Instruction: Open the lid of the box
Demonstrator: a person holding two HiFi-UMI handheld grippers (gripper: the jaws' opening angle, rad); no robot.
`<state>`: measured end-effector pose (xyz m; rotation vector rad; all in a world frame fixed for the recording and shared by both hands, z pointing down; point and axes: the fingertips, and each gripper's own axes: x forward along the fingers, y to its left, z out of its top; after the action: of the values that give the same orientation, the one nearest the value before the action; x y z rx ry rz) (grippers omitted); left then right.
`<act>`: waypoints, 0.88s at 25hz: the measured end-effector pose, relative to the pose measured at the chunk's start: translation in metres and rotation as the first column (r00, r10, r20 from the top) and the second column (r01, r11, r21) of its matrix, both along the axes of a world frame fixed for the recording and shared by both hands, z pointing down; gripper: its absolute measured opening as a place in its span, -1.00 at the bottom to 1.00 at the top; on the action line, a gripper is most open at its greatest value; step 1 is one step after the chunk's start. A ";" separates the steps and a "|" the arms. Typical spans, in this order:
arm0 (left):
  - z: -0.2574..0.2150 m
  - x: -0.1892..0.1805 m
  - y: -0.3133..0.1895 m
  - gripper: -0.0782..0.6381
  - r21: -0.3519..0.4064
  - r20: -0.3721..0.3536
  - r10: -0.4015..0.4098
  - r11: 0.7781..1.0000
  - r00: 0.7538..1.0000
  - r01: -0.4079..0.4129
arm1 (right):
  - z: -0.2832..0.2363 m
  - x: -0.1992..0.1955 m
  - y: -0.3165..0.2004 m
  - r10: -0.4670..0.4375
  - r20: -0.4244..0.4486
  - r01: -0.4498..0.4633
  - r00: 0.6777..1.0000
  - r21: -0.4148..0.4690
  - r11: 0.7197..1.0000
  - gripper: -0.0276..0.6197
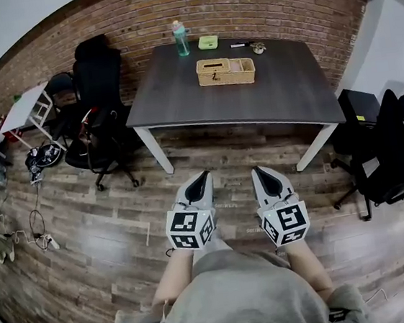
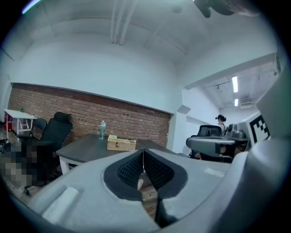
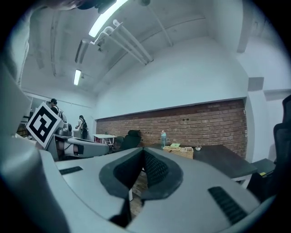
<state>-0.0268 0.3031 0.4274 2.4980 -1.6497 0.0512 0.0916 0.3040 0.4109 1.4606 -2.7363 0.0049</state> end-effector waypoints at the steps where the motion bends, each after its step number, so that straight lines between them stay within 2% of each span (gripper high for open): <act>1: 0.000 0.002 0.000 -0.73 -0.002 -0.001 0.000 1.000 1.000 0.000 | -0.001 0.001 0.000 -0.004 0.002 0.004 1.000 0.000 1.000 -0.91; 19: 0.013 0.031 0.014 -0.71 -0.045 0.007 0.011 0.999 1.000 -0.010 | 0.022 0.029 0.010 -0.027 0.068 0.033 0.997 -0.084 0.996 -0.90; 22: 0.014 0.032 0.012 -0.63 -0.055 0.008 0.017 0.998 1.000 -0.016 | 0.022 0.031 0.008 -0.022 0.062 0.027 0.998 -0.084 0.996 -0.88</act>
<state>0.0047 0.3149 0.4418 2.4743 -1.6087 0.1071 0.1227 0.3117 0.4328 1.4284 -2.7646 0.1657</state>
